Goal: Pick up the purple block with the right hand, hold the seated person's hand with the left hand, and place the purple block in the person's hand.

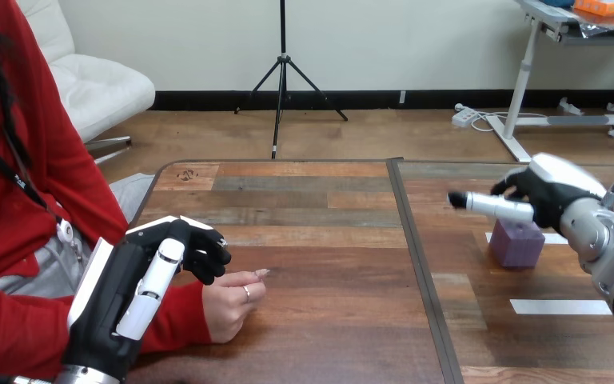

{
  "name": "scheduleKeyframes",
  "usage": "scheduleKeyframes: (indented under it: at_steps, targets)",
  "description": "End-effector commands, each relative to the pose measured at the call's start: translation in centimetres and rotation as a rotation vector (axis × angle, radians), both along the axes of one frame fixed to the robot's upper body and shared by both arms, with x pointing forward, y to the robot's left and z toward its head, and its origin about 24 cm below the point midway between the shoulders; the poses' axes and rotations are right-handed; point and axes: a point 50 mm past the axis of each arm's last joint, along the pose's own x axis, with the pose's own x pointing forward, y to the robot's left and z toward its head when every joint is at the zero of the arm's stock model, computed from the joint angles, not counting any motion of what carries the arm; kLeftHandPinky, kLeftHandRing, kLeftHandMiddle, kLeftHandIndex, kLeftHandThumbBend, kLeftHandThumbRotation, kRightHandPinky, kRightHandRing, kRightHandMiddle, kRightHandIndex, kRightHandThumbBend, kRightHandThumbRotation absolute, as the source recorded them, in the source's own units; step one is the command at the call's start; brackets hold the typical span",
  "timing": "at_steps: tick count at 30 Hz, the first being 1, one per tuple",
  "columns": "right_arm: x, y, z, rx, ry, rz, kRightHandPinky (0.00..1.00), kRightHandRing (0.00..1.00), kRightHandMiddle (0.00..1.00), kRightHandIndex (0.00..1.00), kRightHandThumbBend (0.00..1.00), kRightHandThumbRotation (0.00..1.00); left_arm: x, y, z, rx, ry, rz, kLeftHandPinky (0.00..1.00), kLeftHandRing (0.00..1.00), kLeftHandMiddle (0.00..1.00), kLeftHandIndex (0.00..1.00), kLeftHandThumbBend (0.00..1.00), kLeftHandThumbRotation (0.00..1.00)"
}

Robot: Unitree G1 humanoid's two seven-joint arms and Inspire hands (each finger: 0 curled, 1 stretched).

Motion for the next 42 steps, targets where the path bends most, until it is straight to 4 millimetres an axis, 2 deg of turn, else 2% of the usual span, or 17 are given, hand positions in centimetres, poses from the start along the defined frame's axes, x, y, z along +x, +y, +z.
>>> scheduleKeyframes:
  at_steps: [1,7,15,28,34,42]
  targets:
    - [1.6,-0.3,3.6,-0.01,-0.057,-0.006,0.73,0.85,0.86,0.87,1.0,0.85,1.1,0.0,1.3,0.007,-0.076,-0.013,0.43,0.49,0.52,0.49,0.33,0.97]
    - [1.3,-0.5,3.2,-0.03,-0.014,-0.013,0.8,0.92,0.91,0.89,1.0,0.76,1.0,0.1,1.3,0.019,-0.075,-0.007,0.44,0.49,0.51,0.49,0.35,0.97]
    - [0.9,-0.8,2.5,-0.073,0.023,0.005,0.86,0.96,0.95,0.91,1.0,0.73,0.9,0.1,1.3,0.022,-0.068,-0.005,0.44,0.49,0.51,0.49,0.38,0.98]
    - [0.2,-1.0,1.0,-0.155,0.082,0.023,0.93,0.97,0.97,0.95,1.0,0.95,0.8,0.2,1.3,0.027,-0.063,0.001,0.44,0.48,0.51,0.49,0.41,0.98]
    - [0.0,-1.0,0.6,-0.128,0.08,0.011,0.94,0.97,0.96,0.94,1.0,0.98,0.8,0.3,1.3,0.026,-0.061,0.001,0.44,0.49,0.51,0.49,0.44,0.98]
    - [-0.2,-0.9,0.2,-0.1,0.105,-0.006,0.93,0.96,0.95,0.92,1.0,0.96,0.6,0.4,1.3,0.033,-0.063,0.006,0.44,0.49,0.51,0.49,0.45,0.98]
